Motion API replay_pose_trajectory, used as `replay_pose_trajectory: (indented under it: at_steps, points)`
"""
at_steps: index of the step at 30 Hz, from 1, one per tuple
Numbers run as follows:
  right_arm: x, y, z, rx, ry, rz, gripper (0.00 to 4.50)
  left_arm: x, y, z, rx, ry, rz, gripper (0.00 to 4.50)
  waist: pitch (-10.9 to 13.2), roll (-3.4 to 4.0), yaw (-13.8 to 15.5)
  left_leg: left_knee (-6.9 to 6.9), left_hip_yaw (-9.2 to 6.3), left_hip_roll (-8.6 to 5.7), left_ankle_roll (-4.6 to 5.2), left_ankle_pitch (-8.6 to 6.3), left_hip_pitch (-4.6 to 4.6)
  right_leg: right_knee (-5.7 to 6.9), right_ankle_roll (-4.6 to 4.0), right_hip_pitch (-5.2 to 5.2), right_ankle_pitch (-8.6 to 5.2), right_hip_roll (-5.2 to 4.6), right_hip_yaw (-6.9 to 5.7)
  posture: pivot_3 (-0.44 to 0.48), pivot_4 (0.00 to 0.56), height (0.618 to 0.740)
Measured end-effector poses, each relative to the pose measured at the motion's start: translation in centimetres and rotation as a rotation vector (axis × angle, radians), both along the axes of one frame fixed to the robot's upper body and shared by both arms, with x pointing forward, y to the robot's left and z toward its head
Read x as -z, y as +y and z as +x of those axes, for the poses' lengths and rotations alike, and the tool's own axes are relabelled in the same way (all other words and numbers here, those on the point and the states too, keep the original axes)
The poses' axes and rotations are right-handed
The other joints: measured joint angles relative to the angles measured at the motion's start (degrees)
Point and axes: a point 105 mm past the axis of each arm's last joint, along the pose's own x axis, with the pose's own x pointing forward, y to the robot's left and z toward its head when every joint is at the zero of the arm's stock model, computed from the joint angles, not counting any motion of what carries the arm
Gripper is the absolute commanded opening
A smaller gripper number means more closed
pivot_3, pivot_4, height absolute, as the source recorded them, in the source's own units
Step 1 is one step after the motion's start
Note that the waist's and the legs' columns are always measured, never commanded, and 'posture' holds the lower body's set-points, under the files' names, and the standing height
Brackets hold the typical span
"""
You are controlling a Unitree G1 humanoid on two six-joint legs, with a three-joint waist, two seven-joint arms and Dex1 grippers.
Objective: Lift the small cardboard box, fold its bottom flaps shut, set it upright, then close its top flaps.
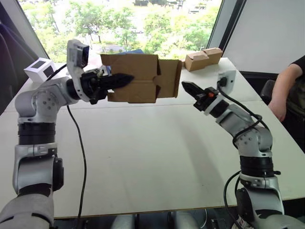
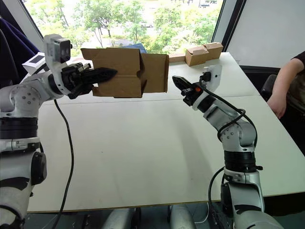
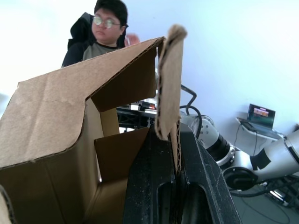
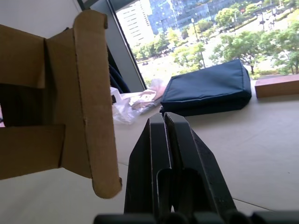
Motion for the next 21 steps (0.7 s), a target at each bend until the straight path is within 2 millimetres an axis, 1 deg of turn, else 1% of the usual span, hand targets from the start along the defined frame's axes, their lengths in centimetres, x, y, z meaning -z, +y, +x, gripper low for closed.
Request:
replay_pose_trajectory:
  at_steps: [2,4,7,12,17,21]
  points:
    - [-0.4,0.9,-0.8,-0.072,-0.003,0.034,0.0,0.0,0.0,0.1,-0.004,0.004,-0.001,0.03,0.0,0.0,0.11,0.0,-0.01,0.0,0.0,0.0,-0.01,0.0,0.0,0.0,0.0,-0.01,0.0,0.0,0.15,0.737]
    - [-1.1,1.9,-2.5,-0.17,-0.02,0.063,0.0,-0.1,0.3,0.2,-0.018,0.006,-0.014,0.03,0.0,0.0,0.15,0.02,-0.02,-0.01,0.0,0.0,-0.01,0.0,0.0,0.01,0.0,-0.02,0.0,0.0,0.15,0.737]
    - [-1.6,2.2,-3.4,-0.217,-0.021,0.092,0.0,-0.1,0.4,0.3,-0.026,0.01,-0.023,0.03,0.0,0.0,0.16,0.03,-0.02,-0.01,0.0,0.0,0.0,0.01,0.0,0.01,0.0,-0.03,0.0,0.0,0.15,0.737]
    - [-1.2,2.5,-4.4,-0.259,0.035,0.176,0.0,0.0,0.4,0.4,-0.026,0.017,-0.027,0.03,0.0,0.0,0.13,0.01,-0.03,0.0,0.0,0.0,0.0,0.01,0.0,0.0,0.0,-0.03,0.0,0.0,0.15,0.737]
    - [-1.5,3.2,-5.0,-0.29,0.048,0.233,0.0,0.1,0.2,0.5,-0.018,0.024,-0.036,0.03,0.0,0.0,0.07,0.01,-0.03,0.0,0.0,0.0,0.0,0.01,0.0,-0.01,0.0,-0.02,0.0,0.0,0.15,0.737]
    - [-1.6,3.3,-4.9,-0.277,0.051,0.252,1.0,0.1,0.2,0.5,-0.018,0.024,-0.036,0.0,0.0,0.0,0.05,0.01,-0.03,0.0,0.0,0.0,0.0,0.01,0.0,-0.01,0.0,-0.01,0.0,0.0,0.15,0.737]
